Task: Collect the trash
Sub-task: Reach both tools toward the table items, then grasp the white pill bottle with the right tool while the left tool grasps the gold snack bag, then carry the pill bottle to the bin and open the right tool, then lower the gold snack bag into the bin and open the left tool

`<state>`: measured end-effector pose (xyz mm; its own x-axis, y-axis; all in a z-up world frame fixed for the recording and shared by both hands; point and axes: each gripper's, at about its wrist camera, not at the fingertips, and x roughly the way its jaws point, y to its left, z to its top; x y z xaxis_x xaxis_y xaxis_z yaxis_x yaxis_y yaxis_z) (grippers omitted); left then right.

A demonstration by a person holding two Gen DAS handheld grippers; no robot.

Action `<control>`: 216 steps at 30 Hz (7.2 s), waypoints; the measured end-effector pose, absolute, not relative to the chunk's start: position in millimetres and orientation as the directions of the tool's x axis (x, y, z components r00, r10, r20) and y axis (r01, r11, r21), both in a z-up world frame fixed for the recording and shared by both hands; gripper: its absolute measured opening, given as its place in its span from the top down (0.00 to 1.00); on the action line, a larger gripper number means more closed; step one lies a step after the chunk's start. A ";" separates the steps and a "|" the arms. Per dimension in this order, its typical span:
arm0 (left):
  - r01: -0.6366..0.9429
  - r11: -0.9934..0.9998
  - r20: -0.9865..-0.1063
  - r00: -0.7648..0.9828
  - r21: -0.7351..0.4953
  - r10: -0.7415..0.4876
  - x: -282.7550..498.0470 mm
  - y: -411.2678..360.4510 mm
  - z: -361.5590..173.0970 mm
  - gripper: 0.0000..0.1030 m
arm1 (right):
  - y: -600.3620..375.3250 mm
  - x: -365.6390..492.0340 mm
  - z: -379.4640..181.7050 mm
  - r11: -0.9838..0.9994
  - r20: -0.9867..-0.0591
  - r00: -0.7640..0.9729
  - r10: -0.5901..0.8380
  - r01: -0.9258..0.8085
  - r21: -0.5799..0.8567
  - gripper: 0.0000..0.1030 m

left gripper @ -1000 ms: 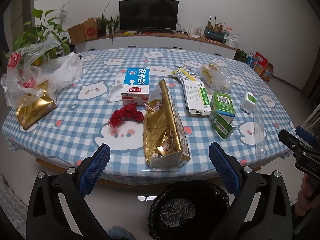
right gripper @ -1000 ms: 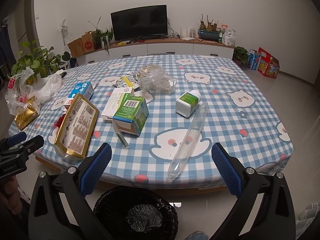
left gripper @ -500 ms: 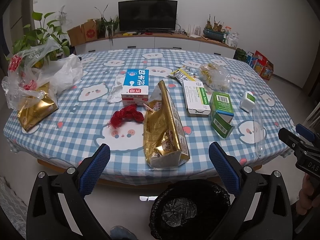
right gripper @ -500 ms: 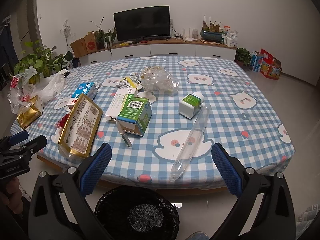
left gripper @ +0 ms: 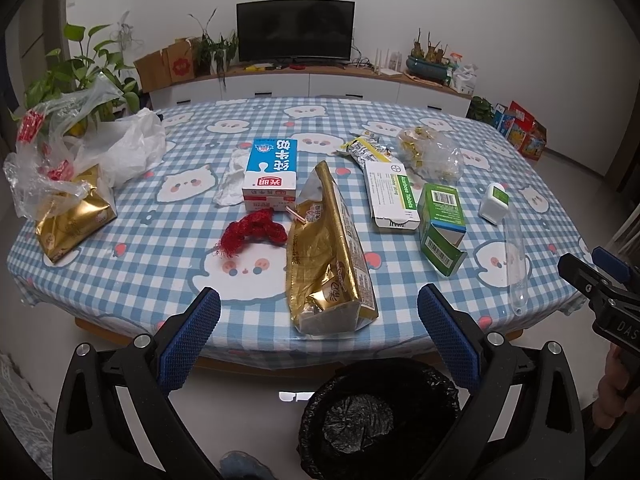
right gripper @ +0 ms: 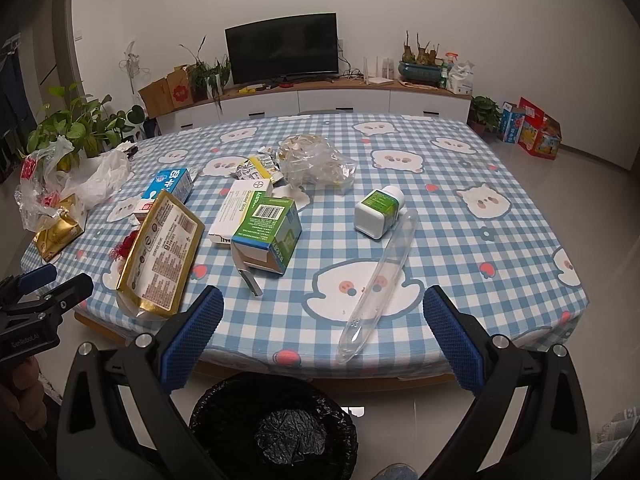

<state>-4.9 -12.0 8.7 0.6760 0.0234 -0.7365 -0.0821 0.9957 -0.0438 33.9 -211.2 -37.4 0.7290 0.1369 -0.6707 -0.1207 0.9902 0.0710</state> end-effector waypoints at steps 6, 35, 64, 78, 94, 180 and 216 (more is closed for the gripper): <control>-0.080 0.996 -0.738 0.675 -0.046 0.020 -5.2 -14.0 8.7 0.06 | -211.2 33.9 -37.4 0.990 -0.671 0.729 0.137 -0.121 0.070 0.07; -0.087 0.995 -0.776 0.631 -0.039 0.024 59.3 -22.4 1.0 0.07 | -230.1 122.5 -38.8 0.999 -0.727 0.686 0.042 -0.048 0.012 0.07; -0.072 0.997 -0.884 0.467 -0.022 0.015 146.1 -30.9 -51.4 0.45 | -248.1 252.6 -99.2 0.999 -0.864 0.503 0.027 0.026 0.046 0.37; -0.066 0.997 -0.905 0.426 -0.033 -0.002 142.6 -31.3 -61.4 0.90 | -244.8 256.5 -102.5 0.998 -0.863 0.504 0.017 0.039 0.043 0.57; -0.070 0.997 -0.892 0.451 -0.037 -0.002 135.0 -31.1 -47.5 0.94 | -242.9 249.3 -88.7 0.998 -0.848 0.529 0.033 0.026 0.056 0.60; -0.162 0.977 -0.882 0.469 -0.138 -0.047 -101.3 13.0 -96.9 0.98 | -140.7 -49.3 -148.5 0.976 -0.850 0.497 0.175 -0.203 0.081 0.76; -0.063 0.995 -0.908 0.416 -0.072 -0.039 -72.0 -73.4 -143.3 0.98 | -213.3 -52.4 -180.7 0.995 -0.865 0.494 0.087 -0.088 0.050 0.08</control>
<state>-72.0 -73.4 -143.3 0.4163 -0.0389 -0.9084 -0.0630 0.9954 -0.0715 -52.4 -213.3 -180.7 0.4936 0.0871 -0.8653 -0.0882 0.9949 0.0499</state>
